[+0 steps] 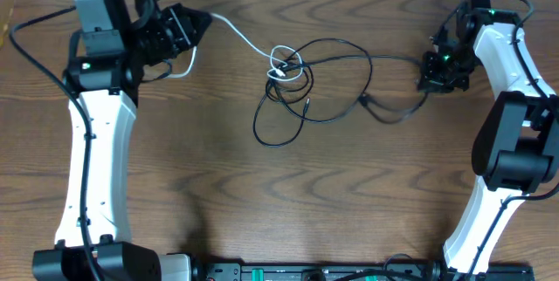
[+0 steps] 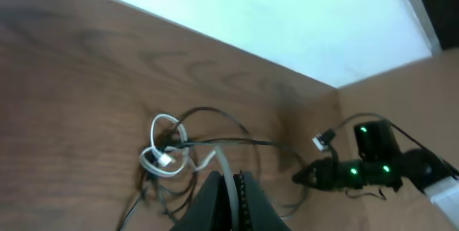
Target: Untangle cables
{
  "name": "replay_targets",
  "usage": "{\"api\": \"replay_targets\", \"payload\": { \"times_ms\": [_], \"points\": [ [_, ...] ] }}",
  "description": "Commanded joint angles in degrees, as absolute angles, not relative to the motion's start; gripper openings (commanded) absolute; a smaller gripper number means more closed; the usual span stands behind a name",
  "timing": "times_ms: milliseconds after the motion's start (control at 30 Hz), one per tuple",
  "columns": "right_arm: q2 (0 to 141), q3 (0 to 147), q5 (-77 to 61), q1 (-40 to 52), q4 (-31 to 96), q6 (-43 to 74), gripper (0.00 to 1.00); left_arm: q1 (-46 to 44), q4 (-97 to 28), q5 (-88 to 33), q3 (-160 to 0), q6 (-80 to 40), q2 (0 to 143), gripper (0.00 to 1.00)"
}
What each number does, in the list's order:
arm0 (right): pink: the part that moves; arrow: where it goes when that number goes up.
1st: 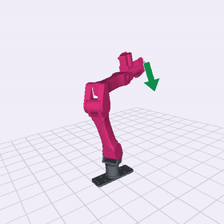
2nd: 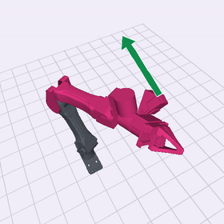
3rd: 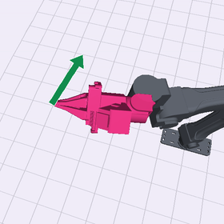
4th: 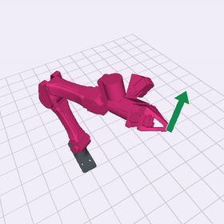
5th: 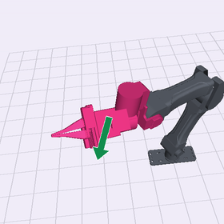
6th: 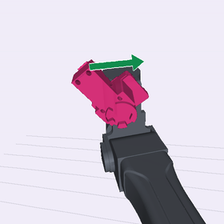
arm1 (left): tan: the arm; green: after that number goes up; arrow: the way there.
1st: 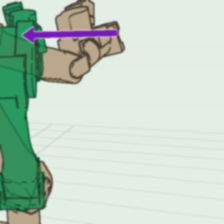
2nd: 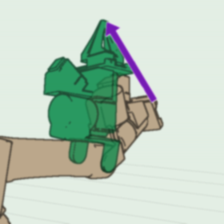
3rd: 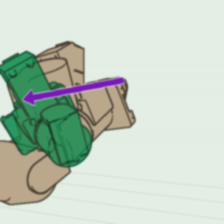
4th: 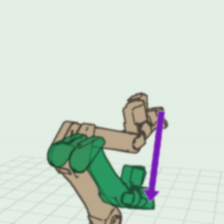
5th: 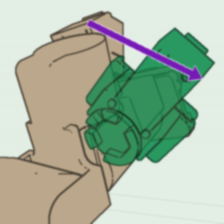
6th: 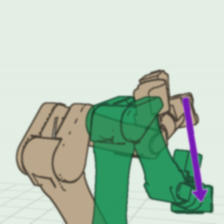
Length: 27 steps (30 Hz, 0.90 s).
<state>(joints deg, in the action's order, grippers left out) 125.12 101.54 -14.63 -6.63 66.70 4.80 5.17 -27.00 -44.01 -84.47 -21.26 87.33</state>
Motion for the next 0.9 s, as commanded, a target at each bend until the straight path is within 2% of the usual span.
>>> {"api": "replay_targets", "payload": {
  "times_ms": [0, 100, 200, 633, 867],
  "points": [
    [125.69, 101.75, -15.38, -6.55, 66.92, 3.53, 0.38, 3.31, -23.59, -50.22, -84.66, -20.82, 85.91, 0.08],
    [125.69, 101.75, -15.42, -6.52, 67.09, 2.5, 0.59, 1.3, -18.74, -53.74, -84.66, -24.58, 85.49, 0.07],
    [125.69, 101.78, -17.23, -6.5, 67.31, 0.27, 0.68, -0.64, -13.37, -55.42, -84.66, -28.4, 84.33, 0.07],
    [114.5, 102.76, -43.55, -5.06, 64.97, -13.72, 0.73, -4.91, 12.21, -52.75, -84.66, -43.33, 77.23, 0.07],
    [109.91, 102.76, -46.02, 0.51, 62.22, -14.2, 0.75, -5.93, 18.17, -48.49, -84.66, -50.26, 76.82, 0.07]
  ]
}}
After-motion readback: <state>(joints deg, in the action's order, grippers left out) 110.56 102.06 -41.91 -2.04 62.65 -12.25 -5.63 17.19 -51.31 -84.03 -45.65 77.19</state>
